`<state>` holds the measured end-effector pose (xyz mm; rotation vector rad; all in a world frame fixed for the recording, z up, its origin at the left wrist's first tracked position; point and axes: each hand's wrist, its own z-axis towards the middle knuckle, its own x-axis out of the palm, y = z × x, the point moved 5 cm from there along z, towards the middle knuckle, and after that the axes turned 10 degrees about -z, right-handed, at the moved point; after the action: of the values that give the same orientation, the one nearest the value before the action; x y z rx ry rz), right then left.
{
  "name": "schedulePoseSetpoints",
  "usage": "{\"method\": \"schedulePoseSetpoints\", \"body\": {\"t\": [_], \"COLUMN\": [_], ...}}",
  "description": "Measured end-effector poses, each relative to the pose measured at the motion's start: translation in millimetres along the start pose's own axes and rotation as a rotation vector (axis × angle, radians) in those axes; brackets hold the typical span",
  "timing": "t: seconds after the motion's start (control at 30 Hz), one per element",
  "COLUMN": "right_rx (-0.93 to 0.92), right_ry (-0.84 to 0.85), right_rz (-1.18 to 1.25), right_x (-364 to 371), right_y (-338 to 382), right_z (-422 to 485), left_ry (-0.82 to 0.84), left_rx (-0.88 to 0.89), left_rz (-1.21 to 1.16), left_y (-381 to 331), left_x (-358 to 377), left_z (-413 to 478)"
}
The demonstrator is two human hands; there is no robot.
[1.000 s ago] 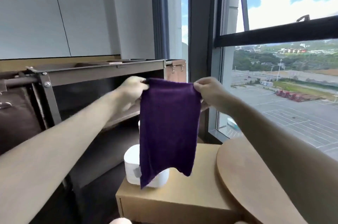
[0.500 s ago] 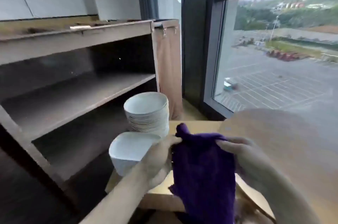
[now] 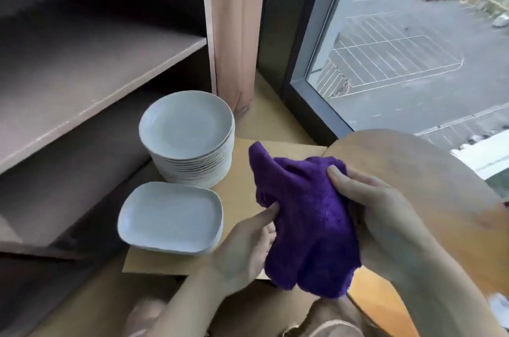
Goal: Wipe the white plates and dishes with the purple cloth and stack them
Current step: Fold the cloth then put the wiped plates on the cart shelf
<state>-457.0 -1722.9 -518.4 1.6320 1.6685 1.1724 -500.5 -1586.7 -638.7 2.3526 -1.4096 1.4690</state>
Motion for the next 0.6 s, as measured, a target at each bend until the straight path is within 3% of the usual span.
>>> {"method": "schedulePoseSetpoints", "body": {"t": [0.07,0.17,0.3,0.43,0.6], "right_rx": [0.015,0.040,0.067,0.097,0.038], "right_ry": [-0.007,-0.060,-0.137,-0.022,-0.045], "right_rz": [-0.022,-0.144,-0.366,-0.652,-0.971], "right_x": [12.0,32.0,55.5,85.9,134.4], "right_y": [35.8,89.2,154.2,198.1,233.5], "right_z": [-9.6,-25.6,-42.5,-38.9,-4.0], "left_ry": [0.083,0.075,-0.127,-0.295,-0.503], "left_rx": [0.042,0.159,0.264,0.292,0.536], "left_rz": [-0.078,0.033,0.278,0.457,0.695], "left_y": [-30.5,-88.1,-173.3,-251.3,-329.8], "left_x": [26.5,60.8,89.5,108.2,121.4], "left_z": [-24.5,-70.8,-132.5,-182.9,-215.6]}}
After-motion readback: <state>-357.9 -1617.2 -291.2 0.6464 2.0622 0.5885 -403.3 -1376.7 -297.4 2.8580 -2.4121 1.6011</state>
